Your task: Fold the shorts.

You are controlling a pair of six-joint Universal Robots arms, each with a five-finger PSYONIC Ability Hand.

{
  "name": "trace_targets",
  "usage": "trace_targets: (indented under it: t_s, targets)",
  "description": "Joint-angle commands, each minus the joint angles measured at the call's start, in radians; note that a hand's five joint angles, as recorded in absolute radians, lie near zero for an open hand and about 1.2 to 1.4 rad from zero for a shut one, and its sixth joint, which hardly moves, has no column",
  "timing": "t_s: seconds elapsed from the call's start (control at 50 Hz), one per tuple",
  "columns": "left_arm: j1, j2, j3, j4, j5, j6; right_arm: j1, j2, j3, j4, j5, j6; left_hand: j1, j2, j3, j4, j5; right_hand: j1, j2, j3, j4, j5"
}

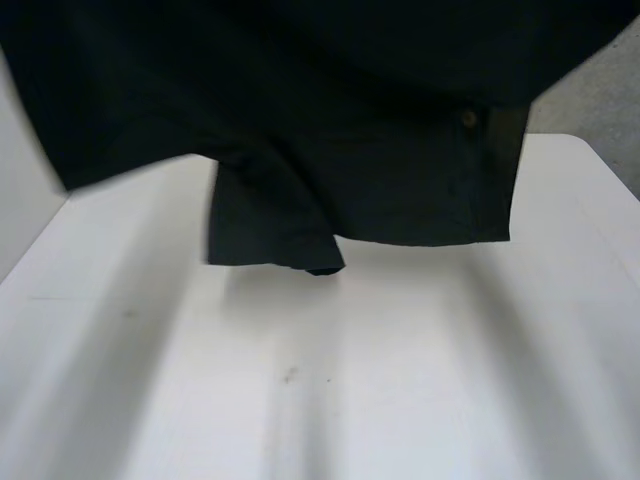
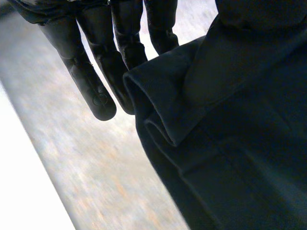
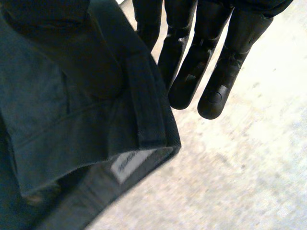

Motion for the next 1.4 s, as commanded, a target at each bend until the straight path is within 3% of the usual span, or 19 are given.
trace_targets:
  t_s: [0.02,0.2,0.34,0.44,0.58,0.74,0.76,0.78,0.8,0.82,0.84,0.88,0.98,1.12,1.26,1.36,1.4]
  targets:
    - [0.003,0.032,0.166,-0.038,-0.011,0.001,0.004,-0.034,-0.093,0.002,0.011,0.039,0.280,0.197,0.205,0.192,0.235,0.411,0.221,0.227,0.207,0.247]
    - [0.006,-0.140,0.051,-0.034,-0.011,-0.001,0.037,0.062,0.042,0.006,0.010,0.056,0.280,0.197,0.205,0.192,0.235,0.411,0.221,0.227,0.207,0.247]
    - [0.081,-0.376,-0.037,0.029,-0.007,-0.005,0.158,0.297,0.097,-0.004,0.034,0.047,0.280,0.197,0.205,0.192,0.235,0.411,0.221,0.227,0.207,0.247]
    - [0.131,-0.558,-0.026,0.115,-0.004,-0.004,0.180,0.479,0.077,-0.059,0.114,0.045,0.280,0.197,0.205,0.192,0.235,0.411,0.221,0.227,0.207,0.247]
    - [0.129,-0.841,0.179,0.281,-0.002,0.013,0.189,0.729,-0.059,-0.340,0.252,0.042,0.280,0.197,0.205,0.192,0.235,0.411,0.221,0.227,0.207,0.247]
    - [0.126,-1.114,0.546,0.413,0.002,0.008,0.195,0.895,-0.156,-0.719,0.347,-0.044,0.280,0.197,0.205,0.192,0.235,0.411,0.221,0.227,0.207,0.247]
    - [0.123,-1.134,0.566,0.419,0.004,0.008,0.197,0.911,-0.165,-0.745,0.353,-0.051,0.280,0.197,0.205,0.192,0.235,0.325,0.135,0.140,0.121,0.161]
    - [0.118,-1.152,0.583,0.422,0.006,0.008,0.203,0.940,-0.199,-0.760,0.356,-0.070,0.080,-0.003,0.005,-0.008,0.035,-0.766,-0.956,-0.950,-0.970,-0.930]
    - [0.106,-1.180,0.603,0.425,0.012,0.007,0.204,0.954,-0.216,-0.747,0.356,-0.082,-0.942,-1.024,-1.016,-1.030,-0.986,-0.811,-1.001,-0.995,-1.015,-0.974]
    - [0.100,-1.188,0.603,0.425,0.016,0.008,0.206,0.969,-0.234,-0.722,0.355,-0.094,-0.791,-0.874,-0.866,-0.879,-0.836,-0.811,-1.001,-0.995,-1.015,-0.974]
    - [0.095,-1.191,0.601,0.428,0.016,0.008,0.208,0.993,-0.262,-0.672,0.362,-0.110,-0.657,-0.740,-0.732,-0.746,-0.702,-0.811,-1.001,-0.995,-1.015,-0.974]
    - [0.082,-1.195,0.592,0.422,0.006,0.010,0.209,0.998,-0.273,-0.629,0.367,-0.108,-0.942,-1.024,-1.016,-1.030,-0.986,-0.811,-1.001,-0.995,-1.015,-0.974]
    - [0.071,-1.162,0.476,0.405,-0.008,0.010,0.214,0.905,-0.213,-0.546,0.384,-0.067,-0.942,-1.024,-1.016,-1.030,-0.986,-0.811,-1.001,-0.995,-1.015,-0.974]
    - [0.071,-0.880,0.094,0.333,-0.007,-0.001,0.203,0.646,0.080,-0.437,0.347,-0.064,-0.941,-1.024,-1.016,-1.029,-0.986,-0.811,-1.001,-0.995,-1.015,-0.974]
    - [0.031,-0.542,-0.371,0.285,-0.001,-0.001,0.180,0.497,0.388,-0.277,0.165,-0.090,-0.894,-0.977,-0.969,-0.982,-0.939,-0.811,-1.001,-0.995,-1.015,-0.974]
    - [-0.029,-0.384,-0.622,0.279,-0.004,-0.010,0.102,0.424,0.591,-0.273,0.035,-0.145,-0.735,-0.818,-0.810,-0.824,-0.780,-0.534,-0.724,-0.718,-0.738,-0.698]
    - [-0.044,-0.353,-0.704,0.279,-0.004,-0.024,0.086,0.424,0.629,-0.287,-0.002,-0.177,-0.726,-0.809,-0.801,-0.815,-0.771,-0.528,-0.718,-0.712,-0.731,-0.691]
